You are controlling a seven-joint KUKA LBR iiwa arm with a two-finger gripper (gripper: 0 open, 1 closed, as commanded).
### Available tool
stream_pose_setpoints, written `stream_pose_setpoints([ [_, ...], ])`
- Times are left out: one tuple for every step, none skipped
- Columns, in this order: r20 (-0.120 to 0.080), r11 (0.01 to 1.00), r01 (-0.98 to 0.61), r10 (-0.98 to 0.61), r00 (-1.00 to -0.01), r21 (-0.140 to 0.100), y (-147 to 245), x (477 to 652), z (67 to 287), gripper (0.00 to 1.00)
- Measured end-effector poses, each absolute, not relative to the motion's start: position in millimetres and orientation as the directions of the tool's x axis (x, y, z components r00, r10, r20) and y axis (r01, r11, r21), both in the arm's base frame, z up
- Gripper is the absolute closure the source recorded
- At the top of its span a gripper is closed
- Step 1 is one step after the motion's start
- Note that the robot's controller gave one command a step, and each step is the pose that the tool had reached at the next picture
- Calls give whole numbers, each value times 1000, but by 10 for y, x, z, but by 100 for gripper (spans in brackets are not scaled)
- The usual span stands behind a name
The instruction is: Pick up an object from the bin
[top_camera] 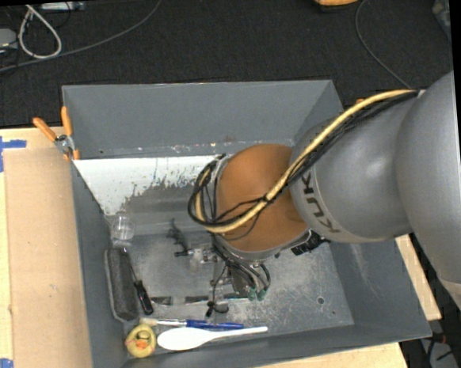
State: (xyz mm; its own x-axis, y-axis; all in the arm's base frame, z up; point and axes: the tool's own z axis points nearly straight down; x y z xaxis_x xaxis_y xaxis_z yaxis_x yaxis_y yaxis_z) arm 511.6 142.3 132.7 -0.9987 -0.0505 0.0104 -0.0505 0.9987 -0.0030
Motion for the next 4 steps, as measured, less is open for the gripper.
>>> stream_pose_setpoints([
  [-14, 999, -45, -45, -999, 7, 1249, 4781, 683, 0],
  [-4, 994, -113, -113, -994, 2, 1415, 4737, 695, 100],
  [-4, 994, -113, -113, -994, 2, 1414, 4736, 699, 100],
  [3, 994, -110, -110, -994, 1, 1410, 4718, 971, 100],
])
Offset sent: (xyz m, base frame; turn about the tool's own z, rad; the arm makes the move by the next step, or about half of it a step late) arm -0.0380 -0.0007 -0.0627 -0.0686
